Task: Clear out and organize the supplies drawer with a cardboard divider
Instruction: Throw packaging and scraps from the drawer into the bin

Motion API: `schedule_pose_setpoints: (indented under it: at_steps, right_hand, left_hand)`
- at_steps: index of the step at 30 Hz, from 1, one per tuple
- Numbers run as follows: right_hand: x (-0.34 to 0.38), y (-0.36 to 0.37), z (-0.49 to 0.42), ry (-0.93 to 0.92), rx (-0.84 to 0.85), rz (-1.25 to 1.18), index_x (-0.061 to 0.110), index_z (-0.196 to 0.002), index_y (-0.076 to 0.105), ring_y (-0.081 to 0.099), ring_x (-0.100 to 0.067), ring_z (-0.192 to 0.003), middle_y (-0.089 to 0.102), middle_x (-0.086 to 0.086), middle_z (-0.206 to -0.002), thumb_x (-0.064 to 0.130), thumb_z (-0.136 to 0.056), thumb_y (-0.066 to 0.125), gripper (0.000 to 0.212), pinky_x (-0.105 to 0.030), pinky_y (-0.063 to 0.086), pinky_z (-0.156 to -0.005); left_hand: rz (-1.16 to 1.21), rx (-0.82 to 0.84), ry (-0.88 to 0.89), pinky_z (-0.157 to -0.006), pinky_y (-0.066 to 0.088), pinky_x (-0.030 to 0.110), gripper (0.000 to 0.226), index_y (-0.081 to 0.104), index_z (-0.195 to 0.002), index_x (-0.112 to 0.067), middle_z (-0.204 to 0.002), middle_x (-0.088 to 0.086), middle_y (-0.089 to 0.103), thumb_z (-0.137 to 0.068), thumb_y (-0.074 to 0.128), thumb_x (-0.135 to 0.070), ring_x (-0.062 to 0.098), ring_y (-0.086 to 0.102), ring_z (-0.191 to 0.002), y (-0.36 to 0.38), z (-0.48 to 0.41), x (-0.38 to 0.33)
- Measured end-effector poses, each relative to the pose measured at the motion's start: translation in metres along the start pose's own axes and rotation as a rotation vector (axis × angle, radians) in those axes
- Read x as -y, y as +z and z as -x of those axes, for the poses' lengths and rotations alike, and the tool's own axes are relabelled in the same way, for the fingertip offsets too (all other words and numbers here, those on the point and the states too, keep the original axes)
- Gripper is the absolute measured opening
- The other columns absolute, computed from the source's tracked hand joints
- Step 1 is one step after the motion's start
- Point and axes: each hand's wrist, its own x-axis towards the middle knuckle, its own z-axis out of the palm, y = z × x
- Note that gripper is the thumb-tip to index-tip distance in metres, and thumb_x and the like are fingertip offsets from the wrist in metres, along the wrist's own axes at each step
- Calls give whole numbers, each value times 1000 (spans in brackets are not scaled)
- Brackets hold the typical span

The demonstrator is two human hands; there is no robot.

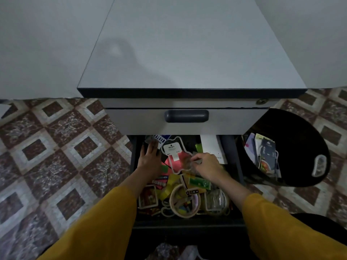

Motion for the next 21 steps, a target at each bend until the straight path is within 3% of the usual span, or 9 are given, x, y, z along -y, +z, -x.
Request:
schedule_pose_setpoints:
  at_steps: [2,3,7,13,15,18,21]
  right_hand:
    - [-1,1,-1,22,5,-8,17,-105,67,62,-20,-102,58,-5,-129,16,-90,59,17,-33,51,-89]
    - [-1,2,-2,30,7,-13,17,-105,67,60,-23,-108,59,-4,-129,16,-90,59,17,-35,50,-92]
    - [1,3,-1,17,12,-34,15,-107,66,60,-12,-83,65,-3,-113,14,-91,57,19,-20,46,-70]
    - [3,7,0,6,-2,-19,17,-107,66,61,-10,-74,63,6,-106,16,-91,56,19,-20,47,-65]
    - [2,8,0,-18,12,79,20,-108,66,61,-17,-93,65,3,-109,21,-91,56,20,-28,50,-77]
    - [2,14,4,-95,98,347,25,-119,60,46,-22,-119,57,5,-128,25,-92,52,29,-34,43,-93]
    - [2,19,9,-139,165,487,26,-136,46,29,-23,-134,36,7,-148,18,-90,51,47,-37,33,-106]
  left_hand:
    - [-32,16,-6,-115,-4,51,84,6,-150,-8,-157,12,-12,-91,35,-60,29,-15,-143,1,-4,0]
    - [-47,22,-6,-115,-4,52,84,6,-150,-8,-157,11,-10,-91,34,-60,29,-14,-144,1,-5,0]
    - [-85,19,-20,-114,-2,55,77,7,-149,-7,-157,7,2,-94,33,-54,26,-6,-144,1,-2,-3]
    - [19,-30,76,-116,11,47,59,25,-145,-8,-151,7,24,-94,43,-33,26,14,-141,3,12,-5]
    - [56,-78,106,-115,17,42,50,36,-139,-10,-147,6,34,-94,43,-31,24,22,-137,4,20,-7]
    - [174,-125,120,-96,38,34,34,54,-122,-11,-131,8,49,-93,46,-26,23,41,-124,6,33,-9]
    - [296,-121,127,-71,42,26,27,62,-107,-10,-112,10,59,-88,48,-25,23,55,-101,8,43,-11]
